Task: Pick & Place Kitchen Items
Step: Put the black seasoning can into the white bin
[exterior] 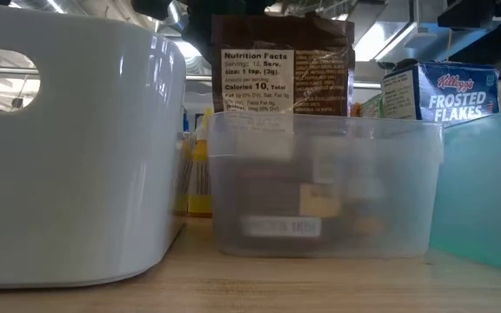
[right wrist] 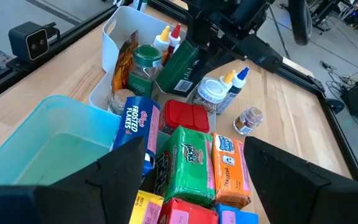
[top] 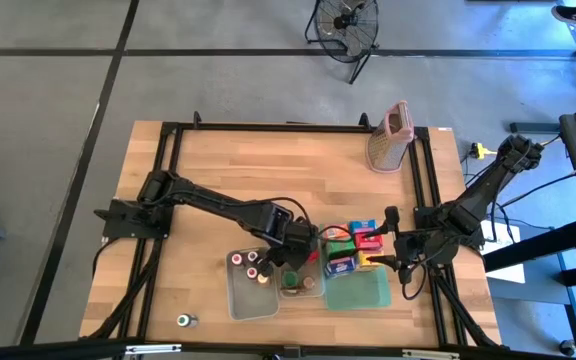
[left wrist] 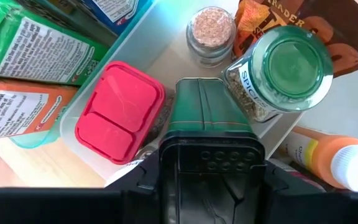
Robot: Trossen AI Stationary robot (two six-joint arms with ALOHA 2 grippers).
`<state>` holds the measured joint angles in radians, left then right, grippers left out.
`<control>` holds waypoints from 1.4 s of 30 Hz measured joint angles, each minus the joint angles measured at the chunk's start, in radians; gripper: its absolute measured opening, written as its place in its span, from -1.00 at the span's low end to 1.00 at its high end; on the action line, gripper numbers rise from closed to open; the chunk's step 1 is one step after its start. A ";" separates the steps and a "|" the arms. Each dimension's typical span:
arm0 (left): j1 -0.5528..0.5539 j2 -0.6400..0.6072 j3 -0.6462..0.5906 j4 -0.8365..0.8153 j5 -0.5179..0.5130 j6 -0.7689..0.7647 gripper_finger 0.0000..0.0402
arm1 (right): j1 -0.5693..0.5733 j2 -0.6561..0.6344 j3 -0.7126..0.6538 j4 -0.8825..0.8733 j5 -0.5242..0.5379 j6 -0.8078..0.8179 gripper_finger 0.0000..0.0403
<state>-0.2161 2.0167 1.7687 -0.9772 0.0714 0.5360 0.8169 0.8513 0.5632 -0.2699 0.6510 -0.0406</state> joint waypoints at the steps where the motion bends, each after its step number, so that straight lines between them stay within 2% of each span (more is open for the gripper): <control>1: 0.000 0.000 0.000 0.000 0.000 -0.001 -0.36 | 0.000 0.000 0.000 0.000 0.000 0.000 0.36; 7: 0.003 0.000 0.000 0.003 0.000 0.001 -0.27 | 0.000 0.000 0.000 -0.003 0.000 0.000 0.36; 15: 0.002 -0.001 0.001 0.010 -0.002 0.001 -0.28 | 0.000 0.000 0.000 -0.004 0.000 0.000 0.36; 20: 0.001 -0.002 0.001 0.010 -0.051 0.013 -0.28 | 0.000 0.000 0.000 -0.004 0.000 0.000 0.36; 36: 0.000 -0.003 0.001 -0.018 -0.053 0.016 -0.33 | 0.000 0.000 0.000 -0.024 0.000 0.010 0.37; 42: 0.000 -0.011 0.084 -0.054 -0.084 0.015 -0.35 | 0.003 0.000 0.000 -0.041 -0.007 0.011 0.37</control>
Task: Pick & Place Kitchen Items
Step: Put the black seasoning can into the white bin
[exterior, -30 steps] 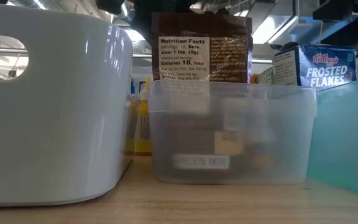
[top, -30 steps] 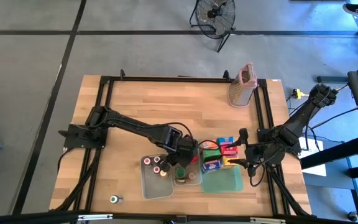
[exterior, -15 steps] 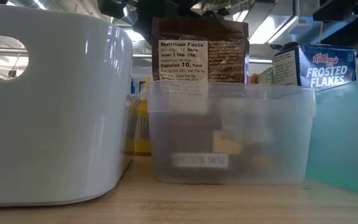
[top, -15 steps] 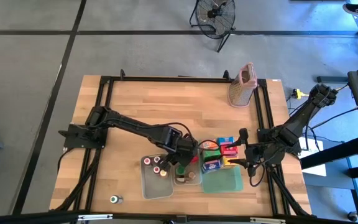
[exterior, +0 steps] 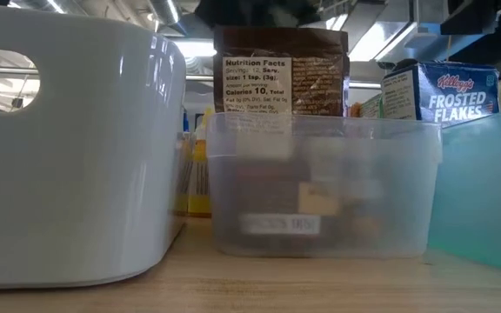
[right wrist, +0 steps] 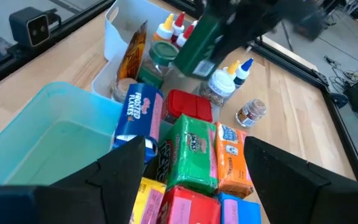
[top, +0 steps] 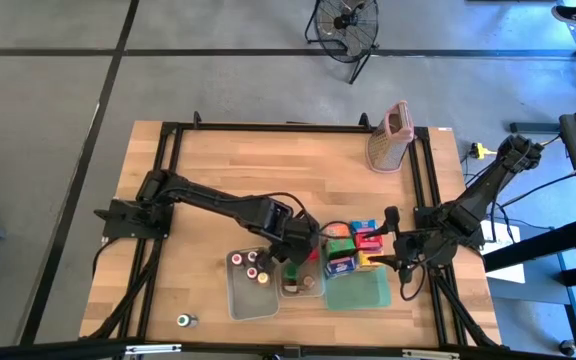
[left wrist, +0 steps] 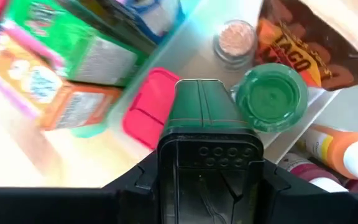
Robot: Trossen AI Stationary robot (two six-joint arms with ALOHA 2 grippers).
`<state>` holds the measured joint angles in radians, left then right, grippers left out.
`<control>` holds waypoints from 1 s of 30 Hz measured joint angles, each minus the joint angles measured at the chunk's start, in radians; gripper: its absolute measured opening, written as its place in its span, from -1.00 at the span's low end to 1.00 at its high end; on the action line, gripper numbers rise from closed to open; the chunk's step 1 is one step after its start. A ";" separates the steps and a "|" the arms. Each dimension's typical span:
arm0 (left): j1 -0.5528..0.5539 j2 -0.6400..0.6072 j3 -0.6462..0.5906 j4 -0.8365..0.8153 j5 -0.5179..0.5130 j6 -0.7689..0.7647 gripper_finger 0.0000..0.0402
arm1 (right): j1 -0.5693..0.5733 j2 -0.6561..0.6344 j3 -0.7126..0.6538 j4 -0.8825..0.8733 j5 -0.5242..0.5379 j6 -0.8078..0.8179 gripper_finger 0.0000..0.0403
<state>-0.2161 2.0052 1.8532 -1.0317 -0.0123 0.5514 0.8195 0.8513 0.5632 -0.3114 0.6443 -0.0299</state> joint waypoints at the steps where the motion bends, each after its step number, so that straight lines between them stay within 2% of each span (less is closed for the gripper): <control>1: 0.000 0.000 0.017 -0.012 -0.002 -0.006 -0.35 | 0.001 0.000 0.000 -0.004 -0.003 0.000 0.37; 10: 0.001 0.000 0.108 -0.045 -0.048 -0.051 -0.35 | 0.065 -0.048 0.000 -0.138 -0.012 0.048 0.37; 17: 0.049 0.000 0.158 -0.092 -0.175 -0.112 -0.35 | 0.157 -0.157 0.000 -0.411 0.057 0.231 0.37; 19: 0.079 0.000 0.178 -0.105 -0.176 -0.137 -0.35 | 0.173 -0.185 0.000 -0.403 0.089 0.248 0.37; 23: 0.130 -0.001 0.201 -0.104 -0.156 -0.166 -0.35 | 0.192 -0.245 0.000 -0.401 0.051 0.232 0.37; 30: 0.178 0.000 0.206 -0.102 -0.132 -0.154 -0.35 | 0.197 -0.359 0.000 -0.401 0.051 0.231 0.37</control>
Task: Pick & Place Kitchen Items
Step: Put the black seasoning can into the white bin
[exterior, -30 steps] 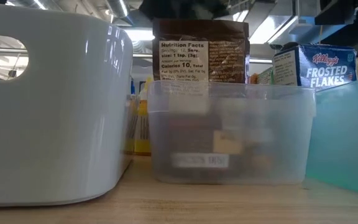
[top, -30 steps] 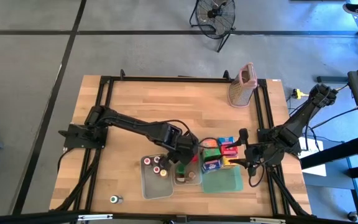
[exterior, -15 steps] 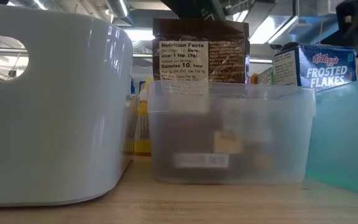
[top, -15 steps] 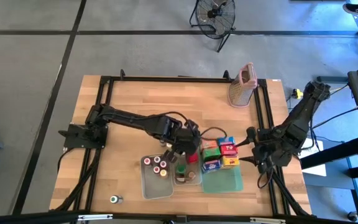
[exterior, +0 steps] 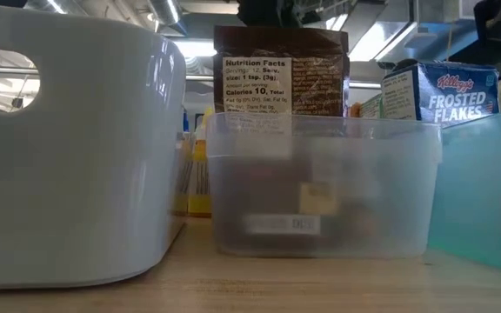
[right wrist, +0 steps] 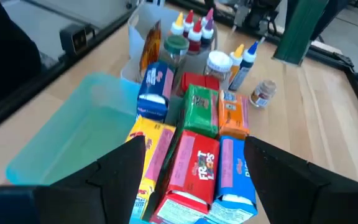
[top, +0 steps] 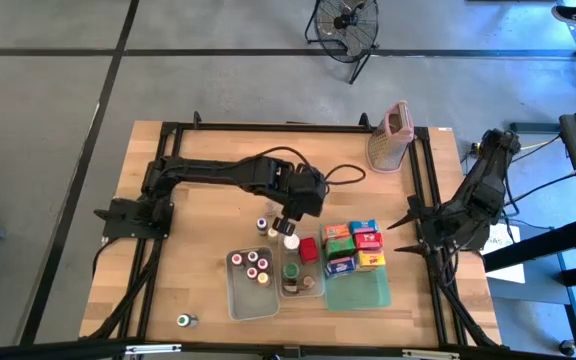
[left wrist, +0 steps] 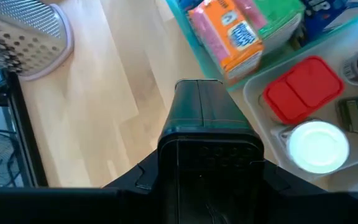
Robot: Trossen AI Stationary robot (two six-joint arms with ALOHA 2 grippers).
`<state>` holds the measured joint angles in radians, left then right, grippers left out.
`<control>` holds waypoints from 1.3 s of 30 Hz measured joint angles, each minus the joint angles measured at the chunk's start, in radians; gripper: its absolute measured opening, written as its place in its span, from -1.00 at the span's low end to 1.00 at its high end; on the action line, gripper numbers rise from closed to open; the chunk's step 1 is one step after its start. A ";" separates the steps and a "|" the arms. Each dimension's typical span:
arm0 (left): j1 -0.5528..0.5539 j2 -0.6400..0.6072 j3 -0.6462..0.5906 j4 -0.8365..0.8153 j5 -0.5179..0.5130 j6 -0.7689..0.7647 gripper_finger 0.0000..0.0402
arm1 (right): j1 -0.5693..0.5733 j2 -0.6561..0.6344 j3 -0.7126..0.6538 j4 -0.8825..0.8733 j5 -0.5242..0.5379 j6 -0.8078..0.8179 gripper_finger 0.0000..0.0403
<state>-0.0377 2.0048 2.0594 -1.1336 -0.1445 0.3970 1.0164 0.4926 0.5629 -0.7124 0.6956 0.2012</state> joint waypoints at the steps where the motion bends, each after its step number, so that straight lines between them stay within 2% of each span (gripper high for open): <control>1: 0.004 0.000 0.000 0.000 0.000 0.007 -0.35 | 0.000 -0.014 0.000 0.000 0.000 0.000 0.37; 9: -0.001 0.000 0.000 -0.016 0.030 0.016 -0.35 | -0.001 -0.053 0.000 -0.003 0.000 -0.003 0.37; 22: -0.198 0.001 -0.001 -0.015 0.008 -0.069 -0.35 | -0.001 -0.053 -0.007 0.006 0.001 -0.007 0.36; 27: -0.248 0.001 -0.001 -0.015 0.073 -0.098 -0.35 | -0.001 -0.053 -0.007 0.005 0.011 0.001 0.36; 31: -0.269 0.001 -0.001 -0.041 0.082 -0.103 -0.35 | -0.001 -0.053 -0.007 0.007 0.012 0.035 0.36; 35: -0.264 0.001 -0.002 -0.097 0.086 -0.095 -0.35 | -0.001 -0.043 -0.008 0.074 0.022 0.075 0.36; 39: -0.246 0.001 -0.002 -0.098 0.093 -0.072 -0.35 | -0.001 -0.015 -0.008 0.181 0.027 0.044 0.36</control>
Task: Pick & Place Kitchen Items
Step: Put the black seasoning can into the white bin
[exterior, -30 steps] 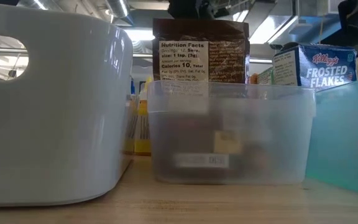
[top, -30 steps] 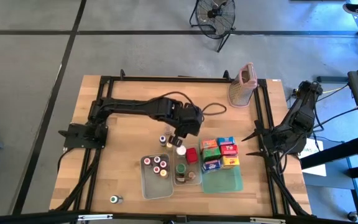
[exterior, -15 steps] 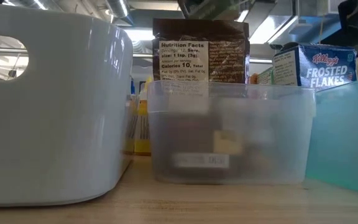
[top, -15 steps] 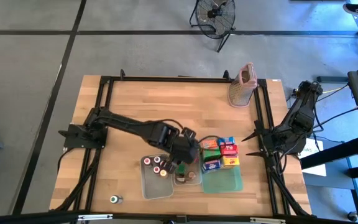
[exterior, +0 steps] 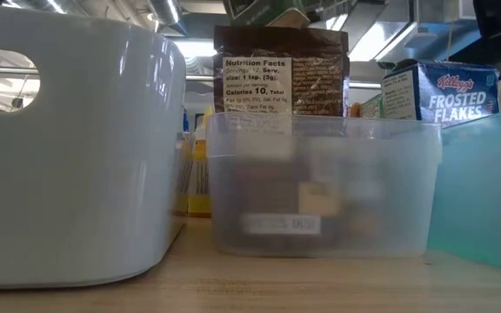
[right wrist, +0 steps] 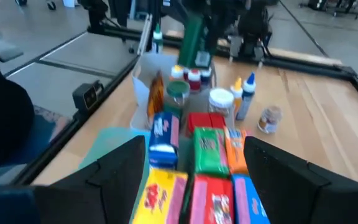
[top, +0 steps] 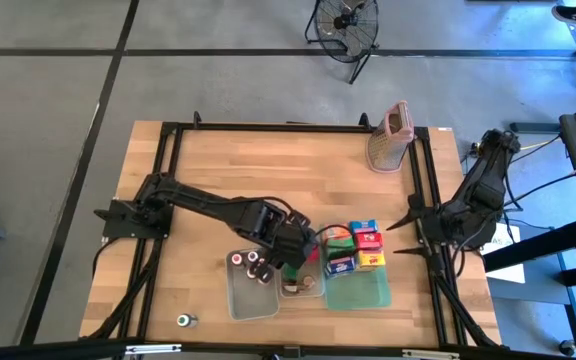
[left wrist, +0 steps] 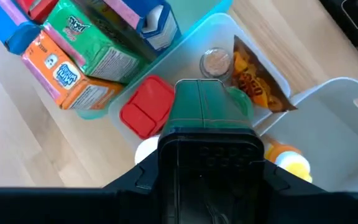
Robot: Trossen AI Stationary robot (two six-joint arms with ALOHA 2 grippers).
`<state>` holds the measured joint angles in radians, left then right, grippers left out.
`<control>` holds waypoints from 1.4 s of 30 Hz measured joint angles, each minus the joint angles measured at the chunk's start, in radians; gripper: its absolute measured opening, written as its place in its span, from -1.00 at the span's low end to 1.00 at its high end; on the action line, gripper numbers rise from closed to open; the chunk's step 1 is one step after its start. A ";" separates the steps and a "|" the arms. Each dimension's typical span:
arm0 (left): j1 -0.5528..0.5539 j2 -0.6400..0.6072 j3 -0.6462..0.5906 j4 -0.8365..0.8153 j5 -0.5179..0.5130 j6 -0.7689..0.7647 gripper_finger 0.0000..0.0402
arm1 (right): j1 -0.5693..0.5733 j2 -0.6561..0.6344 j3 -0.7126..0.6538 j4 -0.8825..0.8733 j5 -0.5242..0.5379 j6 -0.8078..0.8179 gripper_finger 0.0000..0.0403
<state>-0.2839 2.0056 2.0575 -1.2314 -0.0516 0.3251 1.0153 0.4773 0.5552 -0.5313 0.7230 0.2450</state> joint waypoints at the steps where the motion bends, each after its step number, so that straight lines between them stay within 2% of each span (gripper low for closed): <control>1: 0.005 0.000 -0.004 0.002 0.006 0.006 -0.35 | 0.000 0.010 0.000 0.020 0.000 -0.015 0.36; 10: 0.057 0.003 -0.108 0.056 0.020 0.036 -0.35 | 0.000 0.117 0.000 0.066 0.000 -0.047 0.36; 20: 0.060 0.021 -0.106 0.113 0.076 -0.015 -0.35 | 0.000 0.169 0.000 0.066 0.000 -0.047 0.36; 42: 0.057 0.101 -0.106 0.077 0.079 0.010 -0.35 | 0.000 0.191 -0.001 0.074 -0.019 -0.025 0.37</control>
<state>-0.2272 2.1069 1.9514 -1.1540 0.0277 0.3353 1.0149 0.6683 0.5545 -0.4576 0.7036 0.2203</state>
